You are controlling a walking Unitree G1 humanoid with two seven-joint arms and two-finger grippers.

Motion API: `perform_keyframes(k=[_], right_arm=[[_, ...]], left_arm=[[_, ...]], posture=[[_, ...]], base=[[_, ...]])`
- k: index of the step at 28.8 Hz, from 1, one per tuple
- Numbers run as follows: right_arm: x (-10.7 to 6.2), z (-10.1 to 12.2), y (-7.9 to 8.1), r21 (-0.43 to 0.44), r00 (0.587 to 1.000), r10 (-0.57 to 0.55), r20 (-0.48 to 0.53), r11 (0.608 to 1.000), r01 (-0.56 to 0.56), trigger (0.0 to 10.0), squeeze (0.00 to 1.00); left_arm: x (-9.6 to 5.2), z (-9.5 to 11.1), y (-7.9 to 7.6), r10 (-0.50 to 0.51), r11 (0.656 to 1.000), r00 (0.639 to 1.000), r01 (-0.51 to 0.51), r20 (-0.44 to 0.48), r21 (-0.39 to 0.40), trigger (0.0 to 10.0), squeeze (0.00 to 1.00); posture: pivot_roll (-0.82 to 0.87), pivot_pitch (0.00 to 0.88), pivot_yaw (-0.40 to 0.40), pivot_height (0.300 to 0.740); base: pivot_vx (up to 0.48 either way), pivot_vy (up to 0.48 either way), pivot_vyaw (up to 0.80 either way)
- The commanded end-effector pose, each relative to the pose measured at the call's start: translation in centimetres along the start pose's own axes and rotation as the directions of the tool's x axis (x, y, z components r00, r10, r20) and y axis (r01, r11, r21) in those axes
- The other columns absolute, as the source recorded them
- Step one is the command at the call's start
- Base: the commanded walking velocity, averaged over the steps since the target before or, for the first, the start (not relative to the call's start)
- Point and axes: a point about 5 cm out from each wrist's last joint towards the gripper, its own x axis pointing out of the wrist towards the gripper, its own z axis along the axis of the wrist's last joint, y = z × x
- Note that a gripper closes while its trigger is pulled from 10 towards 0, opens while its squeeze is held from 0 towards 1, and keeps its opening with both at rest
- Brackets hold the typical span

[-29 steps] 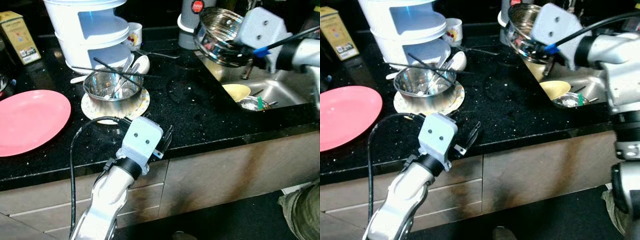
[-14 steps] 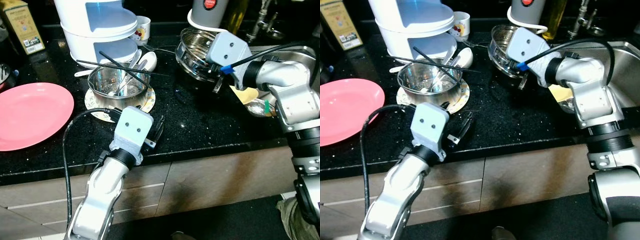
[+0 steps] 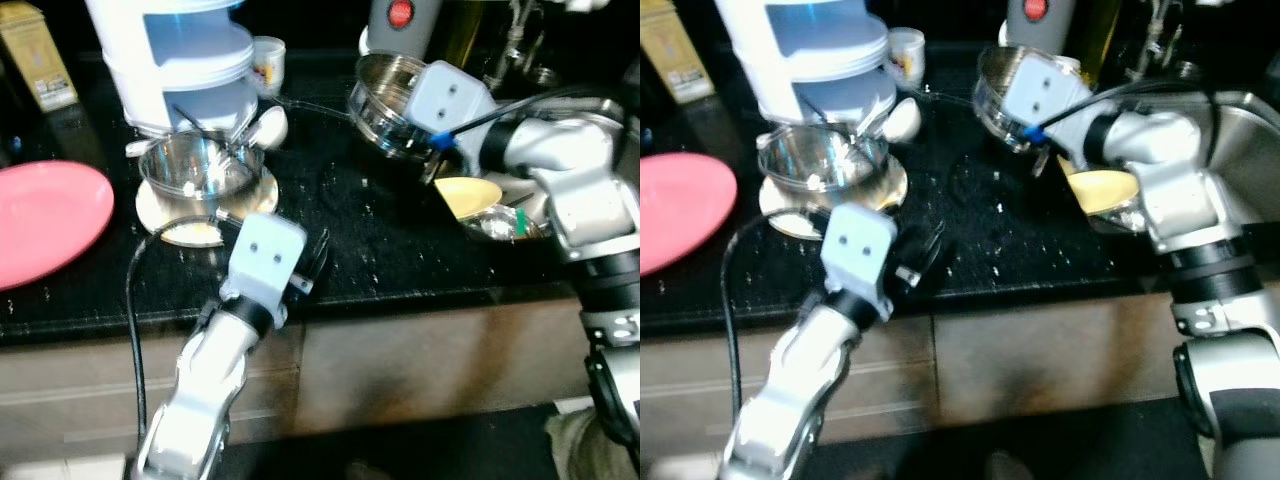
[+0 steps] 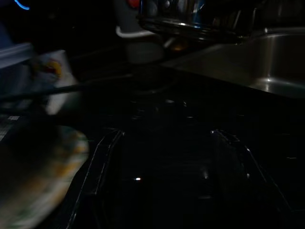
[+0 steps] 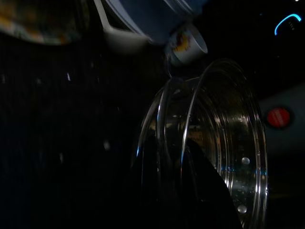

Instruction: Kitchen organization

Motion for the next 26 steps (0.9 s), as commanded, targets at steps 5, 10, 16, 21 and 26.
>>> perform_keyframes(k=[5, 10, 16, 21, 26], right_arm=[[-0.18, -0.02, -0.3, -0.04, 0.999, -0.027, -0.028, 0.999, 0.026, 10.0, 0.0], [-0.1, -0.18, -0.07, -0.056, 0.999, -0.022, -0.034, 0.998, 0.02, 10.0, 0.0], [0.08, -0.15, -0.21, -0.049, 0.998, -0.056, -0.024, 0.997, 0.055, 10.0, 0.0], [0.17, -0.22, -0.15, 0.02, 0.998, -0.059, -0.009, 0.998, 0.059, 10.0, 0.0], [0.13, 0.0, -0.45, 0.002, 0.996, -0.085, -0.002, 0.996, 0.085, 10.0, 0.0]], left_arm=[[0.1, -0.2, -0.34, -0.013, 1.0, 1.0, 0.013, -0.009, -0.014, 10.0, 0.0], [0.18, -0.22, -0.36, -0.014, 1.0, 1.0, 0.014, -0.008, -0.014, 10.0, 0.0], [0.22, -0.19, -0.38, -0.011, 1.0, 1.0, 0.011, -0.005, -0.013, 10.0, 0.0], [0.2, -0.16, -0.47, -0.013, 1.0, 1.0, 0.013, -0.004, -0.015, 10.0, 0.0], [0.18, -0.15, -0.51, -0.013, 1.0, 1.0, 0.013, -0.004, -0.017, 10.0, 0.0]], posture=[[0.0, 0.063, -0.049, 0.74], [0.0, 0.062, -0.05, 0.74], [0.0, 0.061, -0.053, 0.74], [0.0, 0.061, -0.055, 0.74], [0.0, 0.061, -0.054, 0.74]], base=[[0.0, -0.349, 0.0], [0.0, -0.35, 0.0], [0.0, -0.348, 0.0], [0.0, -0.349, 0.53], [0.0, -0.349, 0.8]])
